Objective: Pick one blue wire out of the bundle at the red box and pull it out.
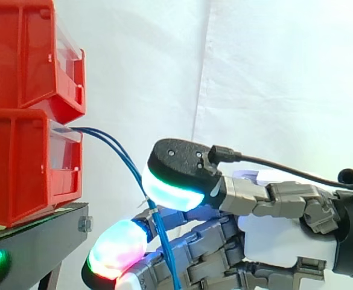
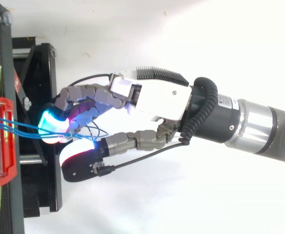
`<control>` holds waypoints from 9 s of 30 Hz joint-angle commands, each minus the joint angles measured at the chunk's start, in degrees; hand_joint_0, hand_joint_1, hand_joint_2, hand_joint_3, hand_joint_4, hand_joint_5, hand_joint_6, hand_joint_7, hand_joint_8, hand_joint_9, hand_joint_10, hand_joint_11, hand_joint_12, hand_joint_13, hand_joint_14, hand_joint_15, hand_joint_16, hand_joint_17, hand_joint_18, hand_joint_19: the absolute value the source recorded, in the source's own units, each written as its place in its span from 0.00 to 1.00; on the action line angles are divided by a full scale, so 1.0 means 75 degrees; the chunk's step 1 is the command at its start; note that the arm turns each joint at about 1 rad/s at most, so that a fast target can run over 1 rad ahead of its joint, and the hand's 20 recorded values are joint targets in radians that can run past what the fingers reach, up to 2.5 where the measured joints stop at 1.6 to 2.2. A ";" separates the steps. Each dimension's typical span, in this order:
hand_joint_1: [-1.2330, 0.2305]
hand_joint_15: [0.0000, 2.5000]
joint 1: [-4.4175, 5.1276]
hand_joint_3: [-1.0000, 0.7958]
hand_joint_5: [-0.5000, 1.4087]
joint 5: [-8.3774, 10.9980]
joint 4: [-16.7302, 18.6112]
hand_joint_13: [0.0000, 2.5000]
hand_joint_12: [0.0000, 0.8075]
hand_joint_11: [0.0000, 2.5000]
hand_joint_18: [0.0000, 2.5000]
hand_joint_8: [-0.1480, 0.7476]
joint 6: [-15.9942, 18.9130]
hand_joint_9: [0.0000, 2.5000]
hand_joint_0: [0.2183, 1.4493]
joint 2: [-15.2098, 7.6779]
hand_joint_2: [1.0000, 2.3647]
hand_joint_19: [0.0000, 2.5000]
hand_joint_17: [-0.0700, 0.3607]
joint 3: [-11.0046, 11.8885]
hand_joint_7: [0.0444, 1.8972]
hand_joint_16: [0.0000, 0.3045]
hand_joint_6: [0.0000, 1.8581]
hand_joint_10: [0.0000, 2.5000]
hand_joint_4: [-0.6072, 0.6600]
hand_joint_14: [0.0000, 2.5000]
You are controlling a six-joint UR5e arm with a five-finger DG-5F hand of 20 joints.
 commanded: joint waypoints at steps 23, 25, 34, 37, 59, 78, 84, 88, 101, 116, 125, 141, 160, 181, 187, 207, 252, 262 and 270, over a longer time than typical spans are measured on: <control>0.42 0.11 -0.0039 0.42 0.19 -0.0047 0.0088 0.29 0.48 0.12 0.21 0.52 0.0035 0.35 0.32 0.0001 0.01 0.11 0.41 0.0012 0.47 0.16 0.35 0.00 0.65 0.00; 0.41 0.12 -0.0039 0.42 0.18 -0.0070 0.0076 0.29 0.48 0.12 0.21 0.52 0.0059 0.35 0.32 0.0001 0.01 0.11 0.41 0.0012 0.45 0.16 0.37 0.00 0.64 0.00; 0.40 0.12 -0.0051 0.44 0.17 -0.0129 -0.0193 0.31 0.49 0.12 0.23 0.53 0.0117 0.35 0.32 0.0025 0.01 0.11 0.43 0.0012 0.37 0.17 0.42 0.00 0.65 0.00; 0.39 0.12 -0.0051 0.45 0.16 -0.0141 -0.0334 0.31 0.50 0.12 0.23 0.53 0.0117 0.35 0.32 0.0072 0.01 0.11 0.43 0.0012 0.34 0.17 0.44 0.00 0.65 0.00; 0.38 0.14 -0.0133 0.42 0.16 -0.0305 -0.0756 0.33 0.49 0.14 0.24 0.54 0.0117 0.36 0.30 0.0259 0.01 0.12 0.43 0.0012 0.33 0.17 0.46 0.00 0.67 0.00; 0.37 0.16 -0.0250 0.51 0.17 -0.0328 -0.0744 0.36 0.54 0.16 0.30 0.58 0.0070 0.37 0.30 0.0376 0.04 0.13 0.47 0.0000 0.29 0.20 0.49 0.00 0.63 0.00; 0.33 0.17 -0.0285 0.51 0.16 -0.0422 -0.0838 0.37 0.54 0.18 0.31 0.58 0.0035 0.37 0.31 0.0447 0.00 0.14 0.47 0.0012 0.31 0.19 0.50 0.00 0.62 0.00; 0.33 0.18 -0.0308 0.44 0.16 -0.0504 -0.0861 0.36 0.50 0.19 0.29 0.55 0.0023 0.37 0.30 0.0482 0.01 0.16 0.44 0.0012 0.32 0.17 0.50 0.00 0.63 0.01; 0.33 0.18 -0.0308 0.36 0.16 -0.0516 -0.0838 0.35 0.47 0.20 0.27 0.52 -0.0223 0.36 0.28 0.0482 0.01 0.17 0.41 0.0000 0.37 0.16 0.49 0.00 0.61 0.01; 0.29 0.20 -0.0308 0.45 0.16 -0.0516 -0.0861 0.36 0.47 0.22 0.30 0.52 -0.0234 0.37 0.33 0.0482 0.01 0.18 0.41 0.0000 0.40 0.15 0.52 0.00 0.52 0.01; 0.30 0.20 -0.0297 0.45 0.16 -0.0504 -0.0861 0.37 0.48 0.23 0.31 0.52 -0.0223 0.38 0.35 0.0482 0.01 0.19 0.41 0.0000 0.43 0.15 0.51 0.00 0.51 0.01; 0.27 0.20 -0.0261 0.33 0.17 -0.0891 -0.2970 0.38 0.48 0.23 0.33 0.53 0.0129 0.40 0.41 0.1337 0.00 0.18 0.40 0.0000 0.45 0.15 0.51 0.01 0.48 0.01; 0.24 0.21 -0.0308 0.28 0.17 -0.1406 -0.3767 0.39 0.48 0.24 0.36 0.53 0.0527 0.41 0.43 0.1677 0.00 0.18 0.40 -0.0011 0.44 0.15 0.51 0.00 0.47 0.01; 0.40 0.22 -0.0343 0.28 0.18 -0.1430 -0.4224 0.38 0.51 0.24 0.32 0.55 0.0598 0.42 0.26 0.1794 0.00 0.21 0.43 -0.0011 0.45 0.17 0.50 0.00 0.59 0.01; 0.37 0.22 -0.0343 0.36 0.19 -0.1418 -0.4236 0.39 0.50 0.24 0.33 0.55 0.0598 0.43 0.31 0.1794 0.01 0.21 0.41 -0.0011 0.49 0.16 0.50 0.00 0.58 0.01; 0.32 0.22 -0.0355 0.28 0.18 -0.1418 -0.4236 0.39 0.50 0.25 0.34 0.54 0.0598 0.42 0.27 0.1829 0.00 0.21 0.42 -0.0011 0.45 0.16 0.51 0.00 0.59 0.01; 0.28 0.23 -0.0355 0.35 0.15 -0.1512 -0.4564 0.40 0.47 0.26 0.35 0.49 0.0938 0.41 0.51 0.1935 0.01 0.23 0.39 0.0000 0.52 0.14 0.54 0.00 0.36 0.01; 0.28 0.23 -0.0367 0.37 0.14 -0.1734 -0.4670 0.40 0.46 0.26 0.36 0.46 0.1207 0.40 0.50 0.1935 0.01 0.22 0.39 -0.0011 0.43 0.14 0.53 0.00 0.33 0.01; 0.25 0.23 -0.0379 0.34 0.16 -0.1898 -0.4752 0.40 0.45 0.23 0.36 0.40 0.1453 0.41 0.38 0.1947 0.01 0.20 0.39 0.0000 0.46 0.14 0.51 0.00 0.26 0.01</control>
